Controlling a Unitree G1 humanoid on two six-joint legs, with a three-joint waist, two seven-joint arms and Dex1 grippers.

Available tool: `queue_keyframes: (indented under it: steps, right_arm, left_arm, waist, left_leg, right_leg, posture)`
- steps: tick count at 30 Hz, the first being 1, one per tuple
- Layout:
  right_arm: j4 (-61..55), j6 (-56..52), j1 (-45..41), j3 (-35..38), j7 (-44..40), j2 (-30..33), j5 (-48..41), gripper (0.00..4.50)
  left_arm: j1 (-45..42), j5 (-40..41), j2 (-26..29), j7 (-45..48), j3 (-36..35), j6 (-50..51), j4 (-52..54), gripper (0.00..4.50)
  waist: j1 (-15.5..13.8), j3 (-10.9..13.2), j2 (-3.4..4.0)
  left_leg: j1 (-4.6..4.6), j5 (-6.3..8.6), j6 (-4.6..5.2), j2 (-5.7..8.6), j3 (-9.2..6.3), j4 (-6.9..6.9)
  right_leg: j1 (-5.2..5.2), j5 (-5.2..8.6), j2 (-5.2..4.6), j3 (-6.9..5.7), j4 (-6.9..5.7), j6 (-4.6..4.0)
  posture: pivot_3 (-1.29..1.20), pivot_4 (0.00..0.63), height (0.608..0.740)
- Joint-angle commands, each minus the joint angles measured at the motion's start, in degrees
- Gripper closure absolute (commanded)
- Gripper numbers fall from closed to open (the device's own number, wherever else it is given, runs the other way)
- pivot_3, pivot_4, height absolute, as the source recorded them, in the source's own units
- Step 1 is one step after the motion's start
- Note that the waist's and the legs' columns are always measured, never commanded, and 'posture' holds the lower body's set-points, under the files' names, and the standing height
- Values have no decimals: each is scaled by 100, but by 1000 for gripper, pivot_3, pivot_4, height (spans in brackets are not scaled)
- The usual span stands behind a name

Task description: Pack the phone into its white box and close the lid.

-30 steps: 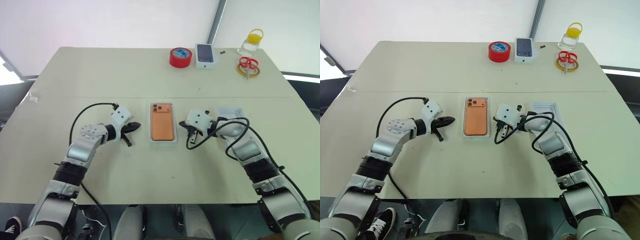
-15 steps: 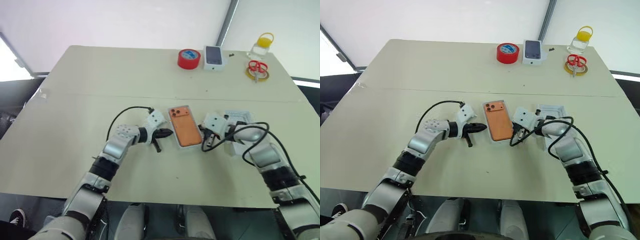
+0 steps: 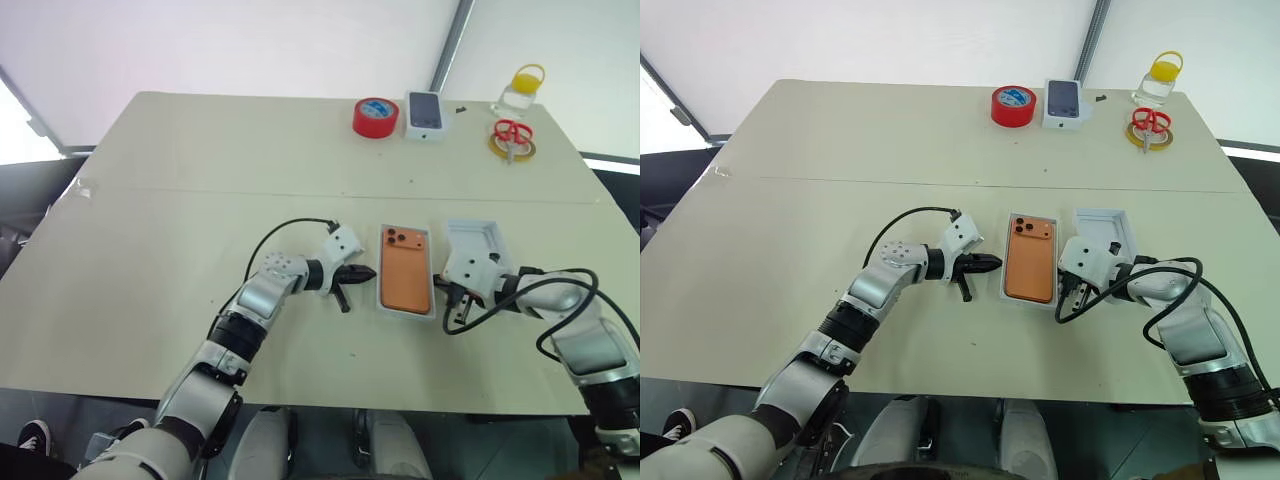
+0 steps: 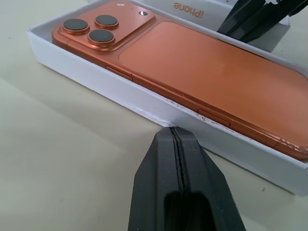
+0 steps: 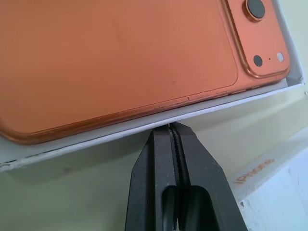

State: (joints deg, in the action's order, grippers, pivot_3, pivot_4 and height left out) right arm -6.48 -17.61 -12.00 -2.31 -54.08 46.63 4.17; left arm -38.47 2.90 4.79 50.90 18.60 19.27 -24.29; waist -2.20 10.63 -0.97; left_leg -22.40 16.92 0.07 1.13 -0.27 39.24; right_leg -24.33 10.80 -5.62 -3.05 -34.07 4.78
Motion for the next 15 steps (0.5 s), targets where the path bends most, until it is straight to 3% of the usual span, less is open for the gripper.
queue_keyframes:
  steps: [1,15]
  right_arm:
    - [-199,176,-39,56,-32,57,-155,4443]
    - [354,754,-129,85,42,258,-22,4443]
  left_arm:
    - [-34,47,-198,76,153,-261,249,4500]
    - [581,225,186,5,-103,-100,977,4500]
  waist:
    - [-2,0,0]
    - [4,0,1]
  left_leg:
    - [0,0,0,0,0,0]
    - [-1,0,0,-2,1,-1]
  right_leg:
    - [0,0,0,0,0,0]
    - [-4,0,1,1,-2,-1]
  posture:
    - [0,150,740]
    - [0,150,740]
